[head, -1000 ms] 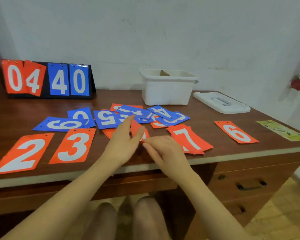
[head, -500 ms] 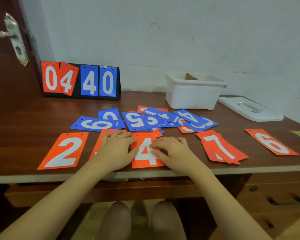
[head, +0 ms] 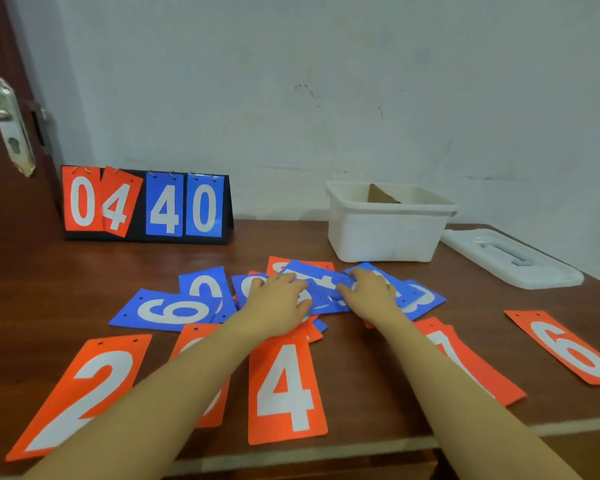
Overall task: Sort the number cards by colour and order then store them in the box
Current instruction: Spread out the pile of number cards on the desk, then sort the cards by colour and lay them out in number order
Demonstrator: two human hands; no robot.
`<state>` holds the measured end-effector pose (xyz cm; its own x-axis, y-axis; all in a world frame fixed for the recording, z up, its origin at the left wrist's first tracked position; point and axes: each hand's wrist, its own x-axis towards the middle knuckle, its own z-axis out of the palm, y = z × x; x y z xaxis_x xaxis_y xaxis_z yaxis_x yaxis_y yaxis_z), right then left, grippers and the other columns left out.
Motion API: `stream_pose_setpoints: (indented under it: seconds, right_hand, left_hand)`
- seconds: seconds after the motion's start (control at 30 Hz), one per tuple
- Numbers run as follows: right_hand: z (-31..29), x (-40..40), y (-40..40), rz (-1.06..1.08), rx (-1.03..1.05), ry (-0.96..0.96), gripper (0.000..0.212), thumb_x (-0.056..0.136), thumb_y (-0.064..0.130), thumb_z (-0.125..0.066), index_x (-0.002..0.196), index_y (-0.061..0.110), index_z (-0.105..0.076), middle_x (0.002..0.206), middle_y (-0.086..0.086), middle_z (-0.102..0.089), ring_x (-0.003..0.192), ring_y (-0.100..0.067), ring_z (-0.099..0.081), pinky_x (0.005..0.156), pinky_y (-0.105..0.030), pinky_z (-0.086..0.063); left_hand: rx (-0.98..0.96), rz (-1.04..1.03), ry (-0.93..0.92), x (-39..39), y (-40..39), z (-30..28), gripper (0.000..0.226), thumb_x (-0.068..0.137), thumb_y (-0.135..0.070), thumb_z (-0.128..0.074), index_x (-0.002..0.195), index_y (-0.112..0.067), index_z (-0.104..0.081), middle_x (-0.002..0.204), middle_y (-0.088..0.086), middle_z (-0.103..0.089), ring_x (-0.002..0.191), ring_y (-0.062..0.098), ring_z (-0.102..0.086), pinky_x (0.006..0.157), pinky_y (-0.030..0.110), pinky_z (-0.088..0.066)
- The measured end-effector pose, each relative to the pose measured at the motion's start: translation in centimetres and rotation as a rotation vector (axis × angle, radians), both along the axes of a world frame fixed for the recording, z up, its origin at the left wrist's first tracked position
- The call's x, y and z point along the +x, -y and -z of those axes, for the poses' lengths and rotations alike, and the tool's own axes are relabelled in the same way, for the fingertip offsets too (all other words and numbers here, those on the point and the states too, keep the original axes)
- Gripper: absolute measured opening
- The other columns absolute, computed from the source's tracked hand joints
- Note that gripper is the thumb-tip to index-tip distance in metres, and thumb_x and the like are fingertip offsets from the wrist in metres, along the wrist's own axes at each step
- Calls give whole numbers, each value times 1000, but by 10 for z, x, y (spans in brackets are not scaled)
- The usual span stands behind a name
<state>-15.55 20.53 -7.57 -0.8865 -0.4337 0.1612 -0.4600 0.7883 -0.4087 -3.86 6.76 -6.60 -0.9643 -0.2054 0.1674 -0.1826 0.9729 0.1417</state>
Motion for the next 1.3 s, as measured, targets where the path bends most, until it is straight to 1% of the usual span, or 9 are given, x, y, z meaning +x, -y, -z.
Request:
stream_pose_setpoints:
  seconds: [0.13,0.27,0.4,0.57,0.73,0.87,1.0,1.1,1.3]
  right_hand:
    - [-1,-19,14,-122,194,71,55,89,47,-49,135,20,-39,141,-6,-43,134,-27,-32,113,-49,-10]
    - [-11,-30,13,-110,243,117,66,78,54,-63,132,21,-43,138,-7,-37,132,-30,-30,111,-46,-19]
    - [-4,-32,15,-111,-201,-28,23,85,13,-60,105,22,-53,108,-1,-52,113,-24,-49,94,-29,-34]
    - [-27,-16,10,-214,-646,-192,26,91,-1,-49,106,10,-66,104,-3,-59,89,1,-51,75,3,-36]
    - [-65,9,15,-438,-715,-187,25,90,1,-52,101,17,-69,93,20,-60,89,14,-54,78,-2,-40]
    - [-64,15,20,-383,-741,-130,27,93,14,-53,118,20,-60,100,13,-60,88,2,-56,74,-9,-43]
    - [-22,11,19,-224,-448,25,29,93,29,-55,120,21,-59,113,4,-62,105,-14,-58,90,-29,-46]
    - [1,17,31,-297,-70,25,43,91,47,-51,130,28,-52,134,6,-52,126,-16,-43,111,-40,-26]
    - [-2,22,65,-102,139,160,77,77,63,-60,134,17,-40,141,-8,-32,134,-28,-27,109,-44,-24]
  left_hand:
    - [-52,52,136,-23,14,8,46,95,-44,-34,138,-27,-36,148,-1,-34,134,21,-32,108,49,-25]
    - [8,32,145,-27,34,12,45,94,-46,-36,135,-27,-40,139,-4,-45,126,19,-42,104,47,-33]
    - [9,29,63,-27,38,10,50,94,-43,-39,139,-22,-33,147,0,-34,130,19,-38,107,40,-31]
    - [-13,19,-390,-24,34,-8,66,93,-36,-47,147,-17,-15,156,6,-14,141,21,-23,111,35,-24]
    - [-209,135,-687,-19,34,-37,43,80,-27,-59,121,-12,-57,108,5,-66,93,25,-65,78,37,-48]
    - [-146,192,-713,0,37,-38,41,81,-10,-66,120,-11,-57,88,4,-67,69,22,-63,59,31,-44]
    - [138,26,-619,14,48,-23,45,92,-14,-52,136,-23,-43,102,4,-56,80,23,-57,65,32,-48]
    - [251,-80,-590,20,66,-14,39,94,-14,-48,132,-21,-47,105,3,-50,83,18,-53,68,30,-46]
    - [362,-145,-555,28,87,-8,37,94,-12,-48,131,-12,-49,114,3,-48,93,15,-52,80,29,-47]
